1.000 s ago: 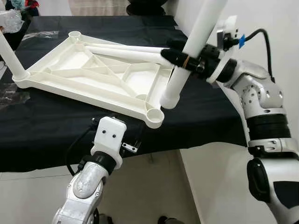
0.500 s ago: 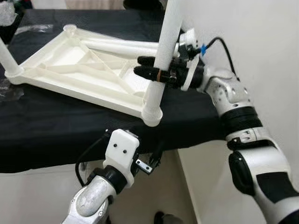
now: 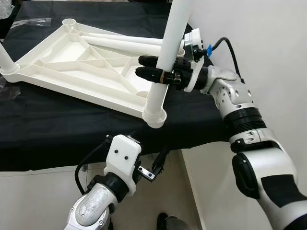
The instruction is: Building children table
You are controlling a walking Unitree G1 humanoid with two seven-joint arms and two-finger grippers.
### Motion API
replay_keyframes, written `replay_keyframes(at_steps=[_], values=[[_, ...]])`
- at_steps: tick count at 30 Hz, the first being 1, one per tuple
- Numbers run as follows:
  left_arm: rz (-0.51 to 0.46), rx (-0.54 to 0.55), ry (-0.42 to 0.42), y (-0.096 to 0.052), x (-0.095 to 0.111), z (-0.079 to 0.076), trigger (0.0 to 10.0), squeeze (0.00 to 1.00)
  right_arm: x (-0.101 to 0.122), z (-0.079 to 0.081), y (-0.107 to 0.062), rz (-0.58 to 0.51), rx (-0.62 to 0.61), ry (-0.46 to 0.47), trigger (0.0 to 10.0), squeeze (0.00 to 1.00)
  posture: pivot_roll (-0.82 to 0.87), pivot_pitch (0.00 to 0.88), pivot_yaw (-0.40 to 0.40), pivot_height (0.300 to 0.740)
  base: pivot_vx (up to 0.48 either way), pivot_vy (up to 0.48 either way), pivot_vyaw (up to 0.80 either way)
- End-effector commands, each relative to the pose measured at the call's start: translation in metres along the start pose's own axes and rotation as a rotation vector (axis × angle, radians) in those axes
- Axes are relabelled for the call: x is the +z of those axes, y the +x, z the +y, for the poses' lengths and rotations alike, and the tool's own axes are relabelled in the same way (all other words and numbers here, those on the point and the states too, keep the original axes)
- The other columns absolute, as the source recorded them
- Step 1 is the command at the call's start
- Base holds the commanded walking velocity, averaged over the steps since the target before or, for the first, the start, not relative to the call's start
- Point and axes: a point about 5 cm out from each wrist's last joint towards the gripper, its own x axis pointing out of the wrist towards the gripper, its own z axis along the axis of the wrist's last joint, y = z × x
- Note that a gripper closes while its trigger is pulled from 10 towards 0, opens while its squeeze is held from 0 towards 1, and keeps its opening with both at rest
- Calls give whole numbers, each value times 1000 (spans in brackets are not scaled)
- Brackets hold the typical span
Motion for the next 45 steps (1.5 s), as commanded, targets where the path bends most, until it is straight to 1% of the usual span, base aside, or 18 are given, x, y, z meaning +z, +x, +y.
replay_keyframes(at_steps=[1,6,11,14,16,17,18,20,22,23,24,26,27,28,30,32,40,45], values=[[7,-17,0,-2,1,-3,10000,0,2,-3,-4,28,-2,-37,10000,0,46,221,-106,740,0,0,0],[8,-18,1,-1,1,-2,10000,0,0,-4,-4,49,-11,-58,10000,0,44,219,-102,740,0,0,0],[5,-25,12,-1,2,-2,10000,0,-2,-7,-8,98,-27,-87,10000,0,47,211,-102,740,0,0,0],[5,-20,15,-2,2,0,10000,0,-2,-7,-10,108,-21,-81,10000,0,47,211,-102,740,0,0,0],[14,-2,34,-3,0,6,10000,0,-6,-6,-10,117,-9,-75,10000,0,44,201,-101,740,0,0,0],[14,-2,34,-3,0,6,10000,0,-6,-6,-10,117,-9,-75,10000,0,44,201,-101,740,0,0,0],[34,14,74,-7,-4,12,10000,0,-13,-4,-10,132,1,-69,10000,0,45,196,-101,740,0,0,0],[34,14,74,-7,-4,12,10000,0,-13,-4,-10,132,1,-69,10000,0,45,196,-101,740,0,0,0],[49,32,119,-11,-7,18,10000,0,-17,-3,-10,142,0,-63,10000,0,45,194,-102,740,0,0,0],[49,32,119,-11,-7,18,10000,0,-17,-3,-10,142,0,-63,10000,0,45,194,-102,740,0,0,0],[56,34,155,-13,-8,20,10000,0,-20,-3,-10,146,-3,-62,10000,0,47,193,-101,740,0,0,0],[56,34,155,-13,-8,20,10000,0,-20,-3,-10,146,-3,-62,10000,0,47,193,-101,740,0,0,0],[61,36,189,-16,-9,22,10000,0,-22,-2,-10,149,-6,-57,10000,0,49,192,-105,740,0,0,0],[63,35,245,-18,-9,25,10000,0,-24,-2,-9,152,-3,-55,10000,0,50,189,-103,740,0,0,0],[68,21,282,-20,-10,25,10000,0,-26,-1,-9,152,1,-50,10000,0,50,189,-103,740,0,0,0],[67,20,292,-20,-10,25,10000,0,-26,0,-8,152,6,-46,10000,0,50,189,-103,740,0,0,0],[57,25,284,-16,-9,25,10000,0,-23,1,-7,146,37,-26,10000,0,48,183,-100,740,0,0,0],[42,31,279,-13,-7,25,10000,0,-21,3,-2,100,58,5,10000,0,43,195,-100,740,0,0,0]])
